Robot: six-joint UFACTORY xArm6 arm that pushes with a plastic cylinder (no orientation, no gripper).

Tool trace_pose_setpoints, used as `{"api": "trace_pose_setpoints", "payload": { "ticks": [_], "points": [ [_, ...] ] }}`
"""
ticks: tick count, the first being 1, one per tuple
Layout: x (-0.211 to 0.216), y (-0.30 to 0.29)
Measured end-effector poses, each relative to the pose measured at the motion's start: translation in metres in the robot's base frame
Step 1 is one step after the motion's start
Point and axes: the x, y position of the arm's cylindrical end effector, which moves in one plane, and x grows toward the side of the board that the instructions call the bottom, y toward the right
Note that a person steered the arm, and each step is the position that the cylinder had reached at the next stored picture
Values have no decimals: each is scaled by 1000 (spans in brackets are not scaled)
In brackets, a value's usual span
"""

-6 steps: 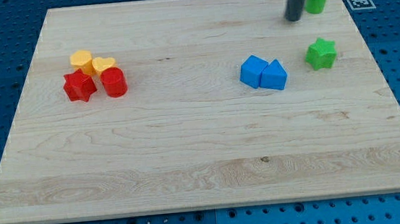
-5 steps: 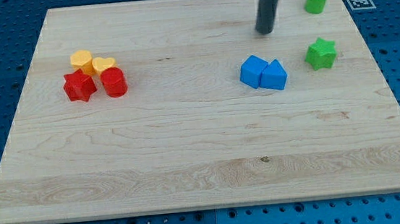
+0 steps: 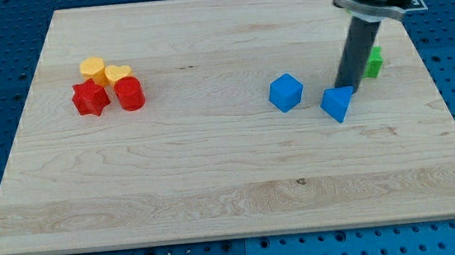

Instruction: Move the green star top right of the corner into the green circle

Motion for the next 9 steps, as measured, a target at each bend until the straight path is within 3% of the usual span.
{"api": "trace_pose_setpoints", "payload": {
  "ticks": [7,9],
  "points": [
    [-50,60],
    [-55,34]
  ]
}}
